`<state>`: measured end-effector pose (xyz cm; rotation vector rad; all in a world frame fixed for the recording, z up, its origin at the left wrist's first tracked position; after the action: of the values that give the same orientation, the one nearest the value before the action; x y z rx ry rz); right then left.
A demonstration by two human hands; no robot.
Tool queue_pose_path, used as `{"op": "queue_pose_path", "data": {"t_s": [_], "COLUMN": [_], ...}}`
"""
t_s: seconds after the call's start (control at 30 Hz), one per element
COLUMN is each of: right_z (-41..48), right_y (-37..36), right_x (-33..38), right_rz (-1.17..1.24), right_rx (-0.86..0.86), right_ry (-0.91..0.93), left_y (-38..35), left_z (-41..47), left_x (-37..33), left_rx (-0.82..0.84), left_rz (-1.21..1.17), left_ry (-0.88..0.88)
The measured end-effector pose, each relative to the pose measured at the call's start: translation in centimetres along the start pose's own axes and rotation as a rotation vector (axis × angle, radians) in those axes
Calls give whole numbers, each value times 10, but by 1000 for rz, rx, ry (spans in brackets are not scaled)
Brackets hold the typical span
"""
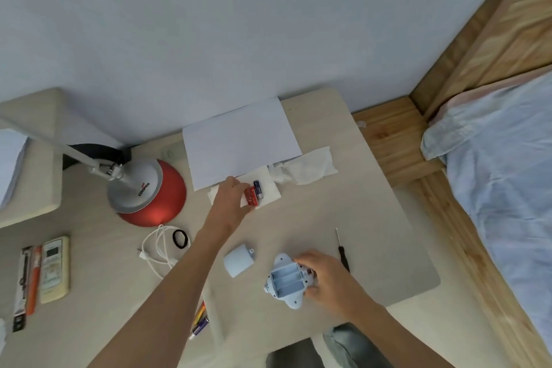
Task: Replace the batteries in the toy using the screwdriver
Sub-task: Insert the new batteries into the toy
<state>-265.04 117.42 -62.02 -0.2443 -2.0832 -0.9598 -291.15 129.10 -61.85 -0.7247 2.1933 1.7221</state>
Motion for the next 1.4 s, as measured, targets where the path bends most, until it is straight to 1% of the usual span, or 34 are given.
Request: {"op": "queue_pose_path", "data": {"t_s": [0.2,0.37,0.43,0.47,0.53,0.6,0.67,0.73,0.8,0.87,0.93,1.03,1.1,1.17,1.27,1.4], "right_z": [-3,-4,-5,-5,-6,-5,-4,-2,0,0,0,0,-1,-1,-1,-1], "right_y": [-1,0,2,2,3,5,6,8,10,10,9,9,9,9,8,10], "right_x": [8,13,15,15,17,18,20,21,21,22,23,21,21,23,27,29], "right_rz": [-43,-48,-54,-58,-66,-74,-77,-88,-96,-99,-108,-109,-103,-114,-153,-146], "right_rx": [-42,-79,-87,-88,-89,-81,-75,-68,-71,-70,-69,-59,-59,-57,-43,-46], "right_ry": [-32,-46,-48,-49,-48,-52,-42,-30,-17,-5,6,12,17,32,57,72], "left_y": [14,40,44,41,29,13,-1,-14,-24,-29,-27,-17,-10,-10,-16,-23], "left_z": [-7,-37,-59,-73,-103,-131,-154,-172,-186,-194,-197,-192,-190,-190,-190,-187], "left_x": [11,10,9,9,5,-6,-15,-21,-26,-29,-30,-27,-32,-35,-34,-42], "left_rx": [-13,-49,-29,6,99,216,290,323,339,317,241,61,-28,-62,-81,-105], "left_rz": [-119,-219,-384,-519,-804,-1052,-1211,-1280,-1286,-1231,-1063,-750,-614,-554,-524,-428], "left_ry": [81,149,237,309,434,508,575,616,612,593,546,462,414,404,422,393]}}
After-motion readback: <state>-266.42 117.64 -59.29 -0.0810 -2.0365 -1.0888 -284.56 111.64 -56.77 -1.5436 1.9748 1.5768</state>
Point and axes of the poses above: each hand's wrist, its own z-axis towards the middle knuckle, its own y-axis out of the back of the hand, x = y × z, the point moved 10 cm from there along z, towards the middle knuckle, and after that the axes turned 1 degree about y, right-handed, at the moved point
